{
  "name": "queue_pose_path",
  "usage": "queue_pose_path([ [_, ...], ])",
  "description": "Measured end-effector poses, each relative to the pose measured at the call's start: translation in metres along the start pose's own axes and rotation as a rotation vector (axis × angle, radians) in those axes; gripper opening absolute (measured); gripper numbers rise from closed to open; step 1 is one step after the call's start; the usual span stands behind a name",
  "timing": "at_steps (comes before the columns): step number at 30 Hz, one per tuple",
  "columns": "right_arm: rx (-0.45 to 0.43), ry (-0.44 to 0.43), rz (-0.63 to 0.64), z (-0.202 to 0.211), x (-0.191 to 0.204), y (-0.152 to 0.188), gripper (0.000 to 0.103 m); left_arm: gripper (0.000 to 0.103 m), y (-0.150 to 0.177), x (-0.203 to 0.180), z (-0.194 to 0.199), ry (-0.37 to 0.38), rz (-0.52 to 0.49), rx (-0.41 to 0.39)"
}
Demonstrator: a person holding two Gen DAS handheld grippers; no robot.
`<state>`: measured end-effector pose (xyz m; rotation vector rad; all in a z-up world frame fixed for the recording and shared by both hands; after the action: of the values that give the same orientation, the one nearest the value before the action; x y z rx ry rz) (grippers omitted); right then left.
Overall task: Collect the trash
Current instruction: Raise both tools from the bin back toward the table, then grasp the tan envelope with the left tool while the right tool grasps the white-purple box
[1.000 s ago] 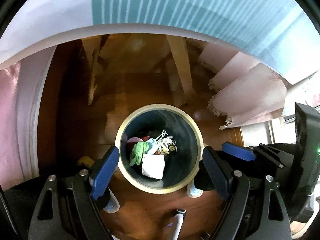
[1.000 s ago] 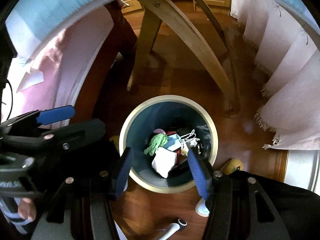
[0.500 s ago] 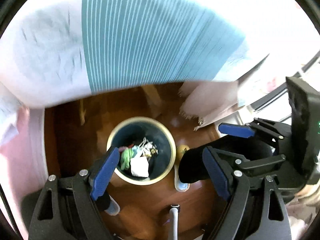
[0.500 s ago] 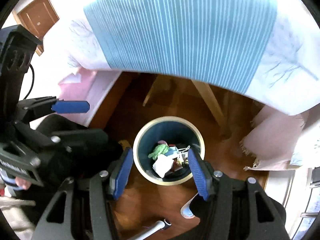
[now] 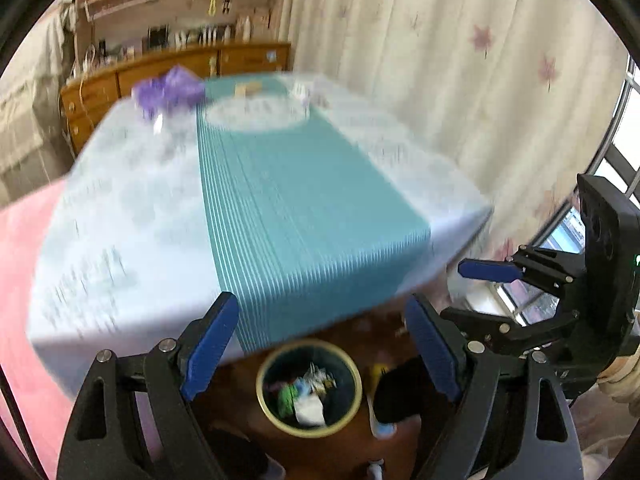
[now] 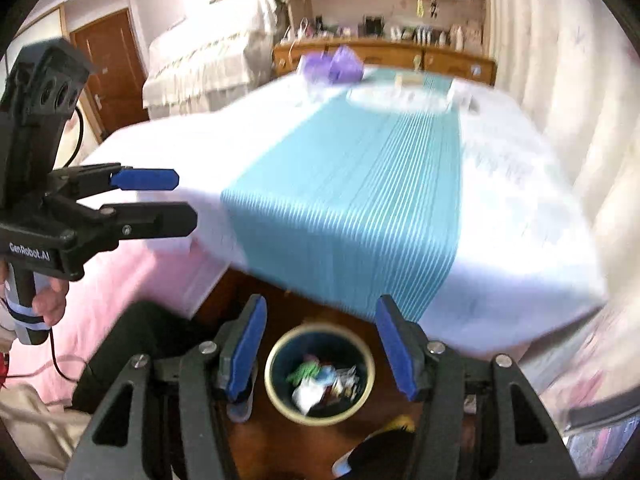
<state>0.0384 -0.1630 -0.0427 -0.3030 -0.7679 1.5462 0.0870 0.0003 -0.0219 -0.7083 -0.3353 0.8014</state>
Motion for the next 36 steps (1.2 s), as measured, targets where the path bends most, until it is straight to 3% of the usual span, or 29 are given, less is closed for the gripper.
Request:
queue_pose_path([
  [6,-0.11,0.046,0.014,0.018,-0.013,-0.077,0.057,0.085,-0.069,0.026,0.006,-0.066,-0.032,-0.018],
  [11,-0.151,0.077,-0.044,0.008,-0.041,-0.149,0.057,0.086,-0.13,0.056,-0.012,-0.118,-0.058,-0.019],
  [16,-0.165,0.125,-0.075,-0.033,-0.066,-0.221,0.057,0.086,-0.184,0.085,-0.057,-0.148,-0.085,-0.012],
  [21,-0.16,0.127,-0.165,-0.084,-0.104,-0.279,0.057,0.086,-0.227,0.12,-0.127,-0.202,-0.11,0.041],
  [29,-0.061,0.172,-0.232,-0.19,-0.147,-0.318,0.057,0.086,-0.277,0.177,-0.236,-0.124,-0.041,0.127],
  [36,-0.011,0.207,-0.238,-0.252,-0.173,-0.328,0.057,0.086,-0.298,0.201,-0.314,-0.164,-0.088,0.201],
])
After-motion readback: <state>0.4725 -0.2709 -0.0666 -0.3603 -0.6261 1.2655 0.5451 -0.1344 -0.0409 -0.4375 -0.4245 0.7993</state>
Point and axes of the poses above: each gripper's, at about its wrist camera, not at the fingertips, and z roughly against the way its jaws point, x to its left, y to its underside, the point moved 3 cm from there along -z, roughly the way its jaws point, and after that the axes turned 14 degrees about -z, right-handed, at the moved point
